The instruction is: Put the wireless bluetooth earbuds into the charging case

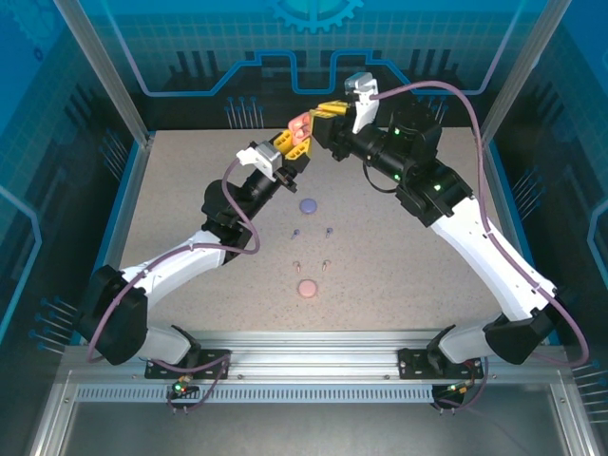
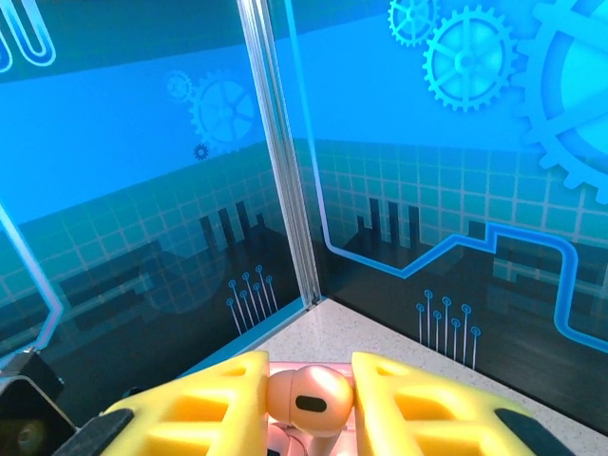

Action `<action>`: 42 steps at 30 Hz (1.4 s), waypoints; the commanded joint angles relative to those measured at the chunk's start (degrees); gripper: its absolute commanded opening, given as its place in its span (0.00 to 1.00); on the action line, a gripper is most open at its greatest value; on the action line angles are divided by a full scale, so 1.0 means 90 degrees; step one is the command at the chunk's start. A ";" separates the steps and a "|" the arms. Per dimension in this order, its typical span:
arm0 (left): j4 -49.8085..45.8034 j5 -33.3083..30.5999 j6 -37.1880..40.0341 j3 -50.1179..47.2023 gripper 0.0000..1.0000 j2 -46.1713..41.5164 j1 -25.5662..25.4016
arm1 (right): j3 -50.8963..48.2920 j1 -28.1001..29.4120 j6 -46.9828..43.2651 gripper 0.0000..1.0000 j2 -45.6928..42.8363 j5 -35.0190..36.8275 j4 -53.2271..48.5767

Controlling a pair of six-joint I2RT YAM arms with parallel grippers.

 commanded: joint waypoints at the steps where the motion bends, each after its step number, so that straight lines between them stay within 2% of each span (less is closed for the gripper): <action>1: 0.0127 0.0126 -0.0098 0.0277 0.00 0.0029 -0.0045 | -0.0041 -0.0100 -0.0040 0.28 0.0103 -0.0138 0.0204; 29: 0.0135 0.0136 -0.0075 0.0335 0.00 0.0077 -0.0069 | -0.0142 -0.0380 0.0331 0.27 0.0332 -0.0410 0.0267; 42: 0.0140 0.0129 -0.0016 0.0365 0.00 0.0068 -0.0071 | -0.0326 -0.0371 0.0053 0.25 0.0275 -0.0448 0.0160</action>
